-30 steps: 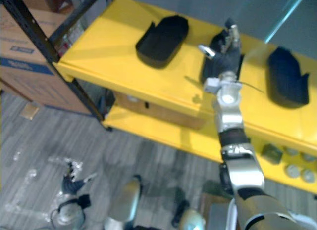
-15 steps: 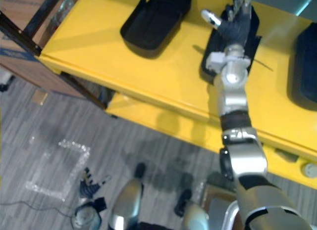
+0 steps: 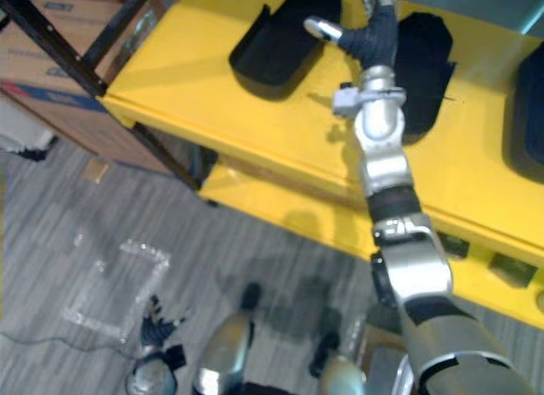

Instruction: Walk over and take plastic housings, then place them on the shelf

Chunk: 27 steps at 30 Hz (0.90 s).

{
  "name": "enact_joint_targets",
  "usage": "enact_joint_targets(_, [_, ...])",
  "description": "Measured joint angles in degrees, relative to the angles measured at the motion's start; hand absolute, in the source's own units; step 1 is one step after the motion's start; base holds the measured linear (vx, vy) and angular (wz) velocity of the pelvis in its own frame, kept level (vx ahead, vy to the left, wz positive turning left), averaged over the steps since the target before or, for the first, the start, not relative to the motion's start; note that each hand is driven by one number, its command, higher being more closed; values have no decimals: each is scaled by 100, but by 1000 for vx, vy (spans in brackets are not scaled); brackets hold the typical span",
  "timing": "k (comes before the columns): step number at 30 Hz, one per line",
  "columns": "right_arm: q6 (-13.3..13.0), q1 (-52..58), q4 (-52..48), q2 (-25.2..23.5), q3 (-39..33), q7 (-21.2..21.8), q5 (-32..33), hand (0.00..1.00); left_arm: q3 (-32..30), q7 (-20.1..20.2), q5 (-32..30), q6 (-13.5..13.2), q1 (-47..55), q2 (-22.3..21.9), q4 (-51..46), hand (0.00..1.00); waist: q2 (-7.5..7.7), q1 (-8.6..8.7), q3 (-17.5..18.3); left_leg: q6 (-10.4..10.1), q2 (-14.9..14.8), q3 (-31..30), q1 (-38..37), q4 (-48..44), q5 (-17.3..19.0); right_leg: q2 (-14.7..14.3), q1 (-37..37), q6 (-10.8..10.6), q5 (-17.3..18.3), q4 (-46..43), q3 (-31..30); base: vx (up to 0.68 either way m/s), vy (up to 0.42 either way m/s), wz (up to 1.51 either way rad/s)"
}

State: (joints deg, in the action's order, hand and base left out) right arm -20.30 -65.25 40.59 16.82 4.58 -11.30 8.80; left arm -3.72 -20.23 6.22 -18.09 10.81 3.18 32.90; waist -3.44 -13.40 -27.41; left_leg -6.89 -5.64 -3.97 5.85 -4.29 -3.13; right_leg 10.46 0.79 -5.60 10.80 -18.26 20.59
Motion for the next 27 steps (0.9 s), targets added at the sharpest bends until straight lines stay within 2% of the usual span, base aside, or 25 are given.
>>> enact_joint_targets(5, [226,0,175,-55,125,-16,42,0,44,-4,14,148,-2,41,-10,0,1,-21,0,8,39,-21,33,248,-216,69,-208,-4,42,-191,12,-46,-13,6])
enact_joint_targets(8, [343,-41,421,-10,115,90,309,0,93,-2,21,201,-3,76,-14,0,1,-48,0,-21,70,-38,84,296,-301,85,-299,-15,60,-266,17,-2,-15,6])
enact_joint_targets(14, [811,-275,883,237,115,257,395,0,284,24,63,246,-13,85,-16,0,1,-88,0,-34,84,-175,238,291,-364,147,-397,-6,88,-346,108,6,0,12])
enact_joint_targets(17, [946,-406,1033,251,115,247,393,0,312,26,68,244,-15,86,-19,0,0,-146,0,-42,88,-174,264,281,-368,165,-459,13,126,-436,103,0,0,0])
enact_joint_targets(20, [964,-489,1244,264,101,257,395,0,511,26,190,242,-24,90,-19,0,-7,-155,-2,-47,101,-189,380,223,-371,173,-580,38,153,-528,104,-26,-5,2])
enact_joint_targets(24, [1061,-489,1509,268,65,265,394,0,682,19,290,266,-120,85,-19,0,-100,-174,-45,-50,127,-198,445,172,-376,237,-699,33,226,-717,92,-28,-5,1])
enact_joint_targets(27, [1056,-509,1618,270,66,261,391,0,760,9,325,303,-200,76,-22,0,-260,-191,-23,-33,130,-207,617,119,-384,257,-904,47,265,-860,73,-41,-16,3])
